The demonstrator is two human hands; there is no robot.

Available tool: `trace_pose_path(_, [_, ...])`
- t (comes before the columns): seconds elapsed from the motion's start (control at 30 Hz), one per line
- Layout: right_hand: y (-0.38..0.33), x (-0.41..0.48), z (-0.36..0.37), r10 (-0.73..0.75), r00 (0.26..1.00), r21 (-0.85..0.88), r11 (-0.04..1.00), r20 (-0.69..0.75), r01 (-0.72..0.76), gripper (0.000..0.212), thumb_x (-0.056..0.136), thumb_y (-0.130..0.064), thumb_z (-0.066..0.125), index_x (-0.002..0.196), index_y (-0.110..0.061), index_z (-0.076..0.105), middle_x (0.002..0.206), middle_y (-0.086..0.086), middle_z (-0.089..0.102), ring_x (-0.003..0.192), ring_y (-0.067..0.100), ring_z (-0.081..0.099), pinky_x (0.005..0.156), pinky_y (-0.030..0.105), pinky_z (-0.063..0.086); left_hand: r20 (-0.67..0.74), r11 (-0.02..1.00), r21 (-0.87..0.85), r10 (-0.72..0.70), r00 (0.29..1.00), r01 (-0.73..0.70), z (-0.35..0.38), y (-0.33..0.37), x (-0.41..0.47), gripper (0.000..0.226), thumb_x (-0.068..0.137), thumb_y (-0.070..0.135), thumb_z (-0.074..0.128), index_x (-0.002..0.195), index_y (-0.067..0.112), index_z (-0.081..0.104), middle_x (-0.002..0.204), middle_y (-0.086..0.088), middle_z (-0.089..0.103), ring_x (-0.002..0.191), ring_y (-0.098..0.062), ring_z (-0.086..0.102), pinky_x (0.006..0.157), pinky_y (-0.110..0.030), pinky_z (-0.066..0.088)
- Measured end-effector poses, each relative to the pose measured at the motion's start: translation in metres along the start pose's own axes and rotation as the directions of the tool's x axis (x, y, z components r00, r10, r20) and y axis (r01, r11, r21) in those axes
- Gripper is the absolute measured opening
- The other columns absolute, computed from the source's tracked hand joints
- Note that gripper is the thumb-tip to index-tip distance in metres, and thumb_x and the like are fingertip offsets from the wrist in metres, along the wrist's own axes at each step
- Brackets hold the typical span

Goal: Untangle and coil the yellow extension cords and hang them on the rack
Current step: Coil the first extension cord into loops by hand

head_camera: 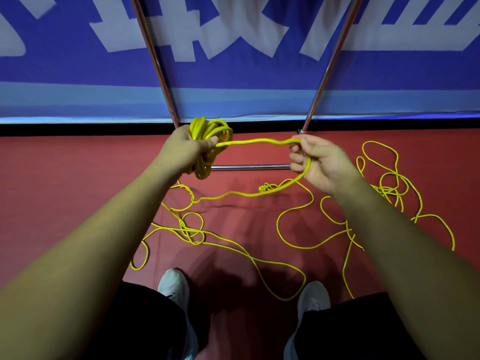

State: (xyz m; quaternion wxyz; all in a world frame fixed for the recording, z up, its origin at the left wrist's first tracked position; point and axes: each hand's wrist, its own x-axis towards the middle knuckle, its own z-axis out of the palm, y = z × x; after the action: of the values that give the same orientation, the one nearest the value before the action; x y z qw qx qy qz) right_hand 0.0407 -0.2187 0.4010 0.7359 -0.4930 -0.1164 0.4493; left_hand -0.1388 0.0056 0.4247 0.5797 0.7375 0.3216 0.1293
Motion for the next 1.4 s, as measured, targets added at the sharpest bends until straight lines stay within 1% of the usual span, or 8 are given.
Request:
trace_pose_path(0.07, [0.001, 0.004, -0.002, 0.035, 0.999, 0.063, 0.997, -0.001, -0.035, 0.013, 0.091, -0.002, 0.044, 0.092, -0.004, 0.057, 0.07, 0.004, 0.051, 0.051, 0.011, 0.039, 0.047, 0.022, 0.028, 0.051, 1.0, -0.021, -0.007, 0.999, 0.008, 0.006, 0.003, -0.003, 0.023, 0.084, 0.031, 0.069, 0.08, 0.01, 0.061, 0.068, -0.014, 0.06, 0.064, -0.03, 0.053, 0.061, -0.044, 0.041])
trace_pose_path(0.23, [0.008, -0.005, -0.001, 0.172, 0.984, -0.755, 0.649, 0.033, -0.089, 0.022, 0.095, 0.004, 0.045, 0.093, -0.004, 0.065, 0.075, 0.011, 0.062, 0.057, 0.013, 0.055, 0.054, 0.025, 0.041, 0.051, 1.0, -0.024, -0.003, 0.999, 0.004, 0.009, 0.005, -0.003, 0.024, 0.076, 0.036, 0.069, 0.081, 0.014, 0.061, 0.067, -0.011, 0.06, 0.065, -0.029, 0.052, 0.064, -0.044, 0.04])
trace_pose_path(0.4, [0.012, -0.021, 0.029, 0.306, 0.902, -0.714, 0.7, 0.306, 0.005, 0.034, 0.099, -0.018, 0.054, 0.133, -0.013, 0.055, 0.071, 0.008, 0.055, 0.057, 0.02, 0.042, 0.058, 0.031, 0.04, 0.066, 0.999, -0.044, 0.003, 0.998, 0.0, 0.013, 0.004, -0.003, 0.024, 0.079, 0.037, 0.069, 0.081, 0.014, 0.061, 0.065, -0.011, 0.06, 0.063, -0.032, 0.053, 0.061, -0.044, 0.04])
trace_pose_path(0.63, [-0.002, -0.018, 0.051, 0.134, 0.928, -0.308, 0.951, 0.349, -0.021, 0.02, 0.089, -0.02, 0.05, 0.081, -0.004, 0.058, 0.076, 0.014, 0.054, 0.06, 0.022, 0.049, 0.051, 0.03, 0.037, 0.124, 0.998, 0.062, -0.003, 0.992, -0.005, 0.01, -0.001, -0.003, 0.03, 0.092, 0.032, 0.066, 0.071, 0.013, 0.056, 0.061, -0.011, 0.058, 0.049, -0.022, 0.049, 0.05, -0.028, 0.033])
trace_pose_path(0.77, [-0.006, -0.01, 0.042, -0.088, 0.968, -0.482, 0.854, 0.233, 0.194, 0.013, 0.09, -0.016, 0.059, 0.082, -0.007, 0.061, 0.06, 0.003, 0.033, 0.053, 0.014, 0.026, 0.052, 0.032, 0.017, 0.305, 0.99, 0.138, -0.004, 0.952, -0.039, 0.008, -0.002, -0.006, 0.036, 0.086, 0.046, 0.068, 0.075, 0.013, 0.056, 0.061, -0.007, 0.058, 0.05, -0.02, 0.046, 0.048, -0.025, 0.032])
trace_pose_path(0.93, [-0.007, -0.003, 0.04, -0.357, 0.923, -0.738, 0.584, 0.14, 0.338, 0.012, 0.095, -0.009, 0.061, 0.09, -0.007, 0.072, 0.052, -0.017, 0.055, 0.051, 0.0, 0.045, 0.055, 0.011, 0.032, 0.545, 0.964, 0.236, -0.028, 0.838, -0.121, 0.014, 0.008, -0.017, 0.017, 0.084, 0.022, 0.079, 0.08, 0.014, 0.064, 0.063, -0.002, 0.06, 0.054, -0.013, 0.051, 0.048, -0.019, 0.04])
trace_pose_path(1.17, [0.0, 0.007, 0.024, -0.311, 0.951, -0.743, 0.635, 0.005, 0.211, 0.024, 0.089, -0.021, 0.071, 0.08, 0.0, 0.066, 0.052, -0.01, 0.052, 0.044, 0.001, 0.04, 0.048, 0.017, 0.034, 0.564, 0.865, -0.394, -0.039, 0.825, 0.31, 0.012, 0.01, -0.012, 0.014, 0.081, 0.003, 0.055, 0.071, 0.012, 0.048, 0.044, 0.004, 0.035, 0.046, -0.013, 0.039, 0.054, -0.024, 0.041])
trace_pose_path(1.4, [0.019, 0.009, 0.008, 0.024, 1.0, -0.485, 0.874, -0.005, -0.024, 0.012, 0.098, -0.004, 0.051, 0.093, -0.008, 0.062, 0.07, 0.006, 0.048, 0.063, 0.018, 0.053, 0.07, 0.036, 0.05, 0.396, 0.64, -0.69, -0.058, 0.916, 0.338, 0.014, 0.016, -0.009, 0.022, 0.096, 0.009, 0.044, 0.082, 0.011, 0.061, 0.05, 0.005, 0.049, 0.062, -0.012, 0.066, 0.064, -0.026, 0.056])
